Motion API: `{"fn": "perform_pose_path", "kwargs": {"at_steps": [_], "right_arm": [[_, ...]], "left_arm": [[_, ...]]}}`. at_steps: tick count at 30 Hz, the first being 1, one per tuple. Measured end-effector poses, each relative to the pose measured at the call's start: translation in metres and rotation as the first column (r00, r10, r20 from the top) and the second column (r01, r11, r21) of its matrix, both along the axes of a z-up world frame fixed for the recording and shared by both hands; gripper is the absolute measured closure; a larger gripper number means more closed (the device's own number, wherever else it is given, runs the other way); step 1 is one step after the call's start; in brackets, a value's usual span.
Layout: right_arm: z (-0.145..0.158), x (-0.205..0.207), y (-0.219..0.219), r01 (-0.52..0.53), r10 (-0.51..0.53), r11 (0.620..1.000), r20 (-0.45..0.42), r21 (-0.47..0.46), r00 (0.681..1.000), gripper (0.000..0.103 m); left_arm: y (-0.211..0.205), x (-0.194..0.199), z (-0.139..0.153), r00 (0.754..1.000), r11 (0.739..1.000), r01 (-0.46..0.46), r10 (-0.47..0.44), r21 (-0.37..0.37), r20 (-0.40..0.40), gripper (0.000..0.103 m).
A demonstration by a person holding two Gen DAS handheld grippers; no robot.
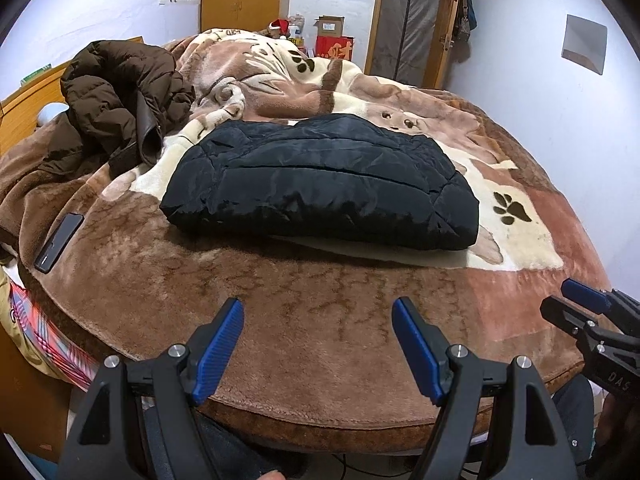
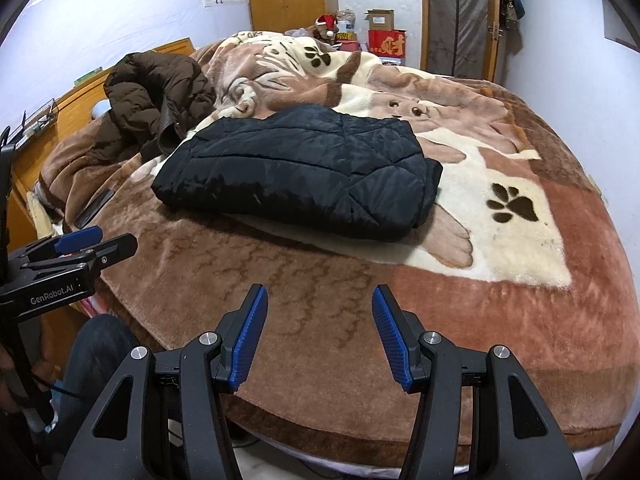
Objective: Fold large clothes
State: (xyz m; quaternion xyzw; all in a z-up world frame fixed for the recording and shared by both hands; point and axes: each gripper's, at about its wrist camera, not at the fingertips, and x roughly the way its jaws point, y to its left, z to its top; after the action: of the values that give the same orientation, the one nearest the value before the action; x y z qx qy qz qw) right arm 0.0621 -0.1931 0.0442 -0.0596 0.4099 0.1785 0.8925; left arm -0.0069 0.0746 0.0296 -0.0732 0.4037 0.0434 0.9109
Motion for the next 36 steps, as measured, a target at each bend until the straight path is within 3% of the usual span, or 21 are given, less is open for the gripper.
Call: {"fn": "perform_pose_path", "kwargs": {"at_steps": [36], "right_arm": [[-0.0004, -0.0004, 0.0035, -0.005, 0.005, 1.0, -0.008, -0.003, 1.0, 0.048]], "left_arm": [[0.0047, -0.0036, -0.0006, 1.0, 1.0, -0.01, 0.01, -0.003, -0.004, 0.025]]}}
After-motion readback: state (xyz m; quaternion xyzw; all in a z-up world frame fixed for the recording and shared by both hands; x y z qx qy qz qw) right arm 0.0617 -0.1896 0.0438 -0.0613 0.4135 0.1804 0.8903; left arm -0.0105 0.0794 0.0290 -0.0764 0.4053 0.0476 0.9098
